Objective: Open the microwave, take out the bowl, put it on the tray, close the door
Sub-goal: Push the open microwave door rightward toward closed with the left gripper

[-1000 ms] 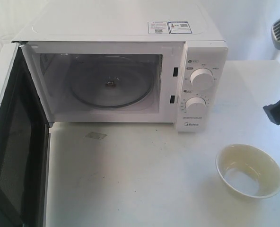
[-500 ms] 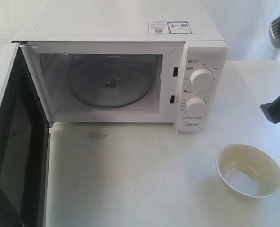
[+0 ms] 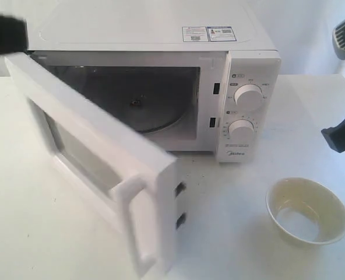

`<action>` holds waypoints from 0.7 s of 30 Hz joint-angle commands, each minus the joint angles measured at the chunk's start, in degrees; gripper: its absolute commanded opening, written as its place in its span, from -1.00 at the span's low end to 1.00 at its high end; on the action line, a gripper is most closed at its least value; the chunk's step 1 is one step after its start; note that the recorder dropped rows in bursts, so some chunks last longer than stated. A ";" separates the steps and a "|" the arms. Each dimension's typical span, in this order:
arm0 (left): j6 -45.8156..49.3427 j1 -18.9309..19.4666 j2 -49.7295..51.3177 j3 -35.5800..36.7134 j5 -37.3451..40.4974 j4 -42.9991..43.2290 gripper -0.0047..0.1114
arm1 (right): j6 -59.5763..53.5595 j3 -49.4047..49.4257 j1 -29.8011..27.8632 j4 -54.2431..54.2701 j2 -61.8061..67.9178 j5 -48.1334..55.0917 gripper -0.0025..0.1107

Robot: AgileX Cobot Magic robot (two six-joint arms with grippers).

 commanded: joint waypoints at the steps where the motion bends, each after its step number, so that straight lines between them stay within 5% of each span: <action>1: 6.32 -0.04 -1.25 -1.45 5.36 -1.37 -0.92 | -0.26 -0.24 -0.41 -0.28 -0.39 -0.68 -0.96; 6: 5.28 -0.04 -3.40 -1.45 5.36 7.14 -0.92 | -0.88 -0.24 -0.41 -0.25 -0.39 -4.11 -0.96; 14: -13.97 -0.04 -8.04 -1.31 -5.18 34.27 -0.92 | -1.14 -0.24 -0.41 0.70 0.26 -7.62 -0.96; 21: -20.91 -0.04 -3.04 -1.31 -6.42 35.00 -0.92 | -1.14 -0.24 -0.41 -1.12 -0.39 -5.37 -0.96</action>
